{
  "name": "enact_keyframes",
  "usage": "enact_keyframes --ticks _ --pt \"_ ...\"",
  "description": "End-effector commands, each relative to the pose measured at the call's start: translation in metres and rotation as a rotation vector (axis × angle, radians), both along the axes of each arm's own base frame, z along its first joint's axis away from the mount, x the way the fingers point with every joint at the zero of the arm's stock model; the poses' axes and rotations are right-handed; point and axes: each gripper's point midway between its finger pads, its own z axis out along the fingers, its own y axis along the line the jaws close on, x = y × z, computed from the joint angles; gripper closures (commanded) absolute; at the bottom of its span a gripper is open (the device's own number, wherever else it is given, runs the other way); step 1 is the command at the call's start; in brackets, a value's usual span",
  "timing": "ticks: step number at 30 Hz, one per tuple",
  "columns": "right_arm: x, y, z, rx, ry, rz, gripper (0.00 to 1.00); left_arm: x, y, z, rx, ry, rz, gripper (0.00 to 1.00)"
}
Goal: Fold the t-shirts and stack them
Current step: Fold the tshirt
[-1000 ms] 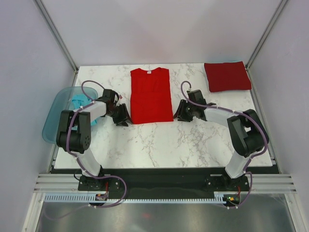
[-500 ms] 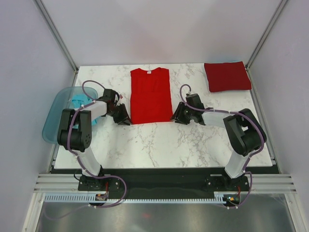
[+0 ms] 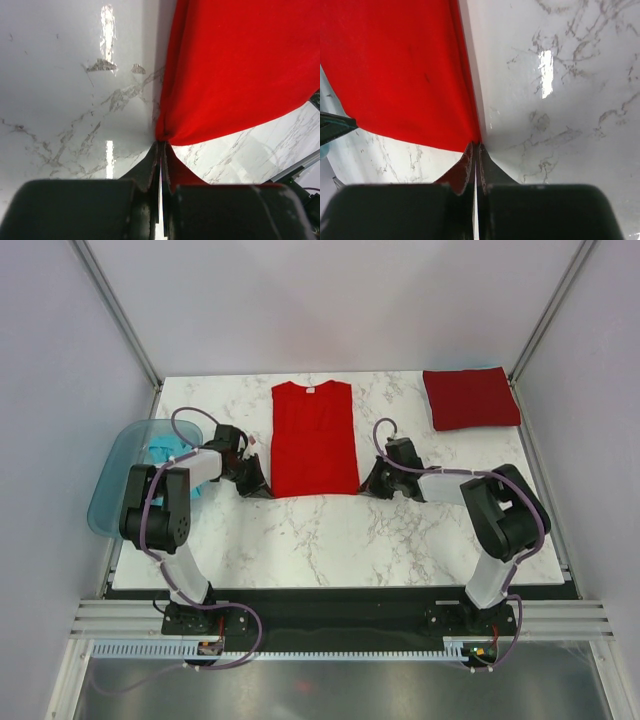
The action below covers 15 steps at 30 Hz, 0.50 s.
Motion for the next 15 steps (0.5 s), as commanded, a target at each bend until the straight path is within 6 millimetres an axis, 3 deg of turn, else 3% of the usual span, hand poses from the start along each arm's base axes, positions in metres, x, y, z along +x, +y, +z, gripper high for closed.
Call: enact_keyframes --ticks 1,6,10,15 --pt "-0.017 -0.007 0.003 -0.036 0.008 0.033 1.00 -0.005 -0.004 0.018 -0.013 -0.052 0.006 0.98" --pt "-0.038 -0.018 0.012 -0.050 -0.011 0.055 1.00 -0.038 -0.015 0.022 -0.023 -0.048 -0.027 0.98" --pt "-0.076 -0.040 0.005 -0.108 0.019 0.072 1.00 -0.064 -0.025 0.026 -0.017 -0.058 -0.064 0.98" --pt "-0.108 -0.040 0.020 -0.099 -0.027 0.128 1.00 -0.105 -0.053 0.035 -0.018 -0.069 -0.133 0.98"
